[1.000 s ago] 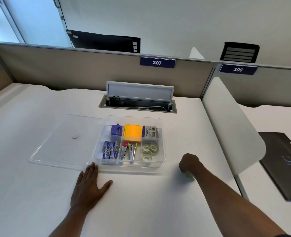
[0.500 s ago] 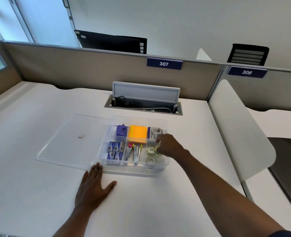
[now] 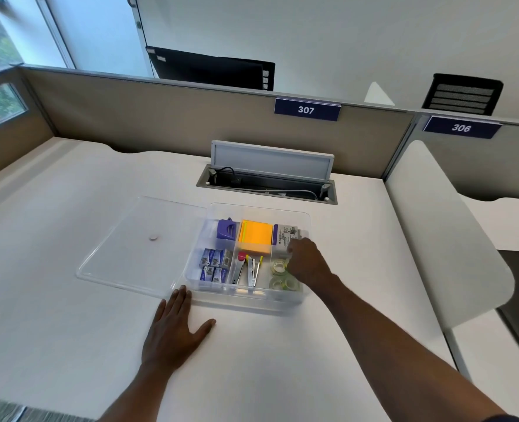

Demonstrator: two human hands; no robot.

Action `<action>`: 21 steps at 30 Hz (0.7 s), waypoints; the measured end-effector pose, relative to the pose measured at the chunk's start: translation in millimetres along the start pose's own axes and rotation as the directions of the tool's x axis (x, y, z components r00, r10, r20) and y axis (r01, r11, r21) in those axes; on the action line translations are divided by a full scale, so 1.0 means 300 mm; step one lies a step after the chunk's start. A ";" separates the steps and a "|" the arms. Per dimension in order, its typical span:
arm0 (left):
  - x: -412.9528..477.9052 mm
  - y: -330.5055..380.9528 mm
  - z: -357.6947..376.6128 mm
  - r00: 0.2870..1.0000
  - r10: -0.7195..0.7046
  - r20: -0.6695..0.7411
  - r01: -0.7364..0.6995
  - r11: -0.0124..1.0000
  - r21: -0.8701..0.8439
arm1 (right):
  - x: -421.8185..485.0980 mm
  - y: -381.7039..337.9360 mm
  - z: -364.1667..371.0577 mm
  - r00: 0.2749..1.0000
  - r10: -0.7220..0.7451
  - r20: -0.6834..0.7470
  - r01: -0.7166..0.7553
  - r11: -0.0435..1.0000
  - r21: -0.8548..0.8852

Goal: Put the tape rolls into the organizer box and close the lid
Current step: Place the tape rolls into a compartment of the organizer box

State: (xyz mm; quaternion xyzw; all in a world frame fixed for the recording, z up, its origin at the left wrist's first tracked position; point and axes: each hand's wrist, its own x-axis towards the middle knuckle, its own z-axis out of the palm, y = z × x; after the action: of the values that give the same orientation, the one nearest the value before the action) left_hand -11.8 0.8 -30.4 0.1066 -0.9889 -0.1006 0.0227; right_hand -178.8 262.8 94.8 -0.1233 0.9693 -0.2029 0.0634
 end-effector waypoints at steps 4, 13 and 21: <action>-0.001 0.001 0.001 1.000 0.002 -0.002 -0.002 1.000 -0.004 | 0.019 0.012 -0.030 0.986 0.129 -0.102 -0.124 0.991 0.056; 0.004 -0.001 0.004 1.000 -0.002 0.004 0.002 1.000 0.000 | 0.020 -0.007 0.012 0.985 0.166 -0.055 -0.166 0.986 0.017; 0.002 0.000 0.007 1.000 -0.003 0.019 0.003 1.000 0.002 | 0.018 -0.013 0.095 0.975 0.222 0.030 -0.223 0.975 0.020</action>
State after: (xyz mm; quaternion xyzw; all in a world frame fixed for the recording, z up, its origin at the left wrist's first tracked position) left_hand -12.7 1.0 -32.5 0.1070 -0.9891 -0.1008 0.0133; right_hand -178.3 247.2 70.2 -0.0160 0.9737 -0.2040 0.1005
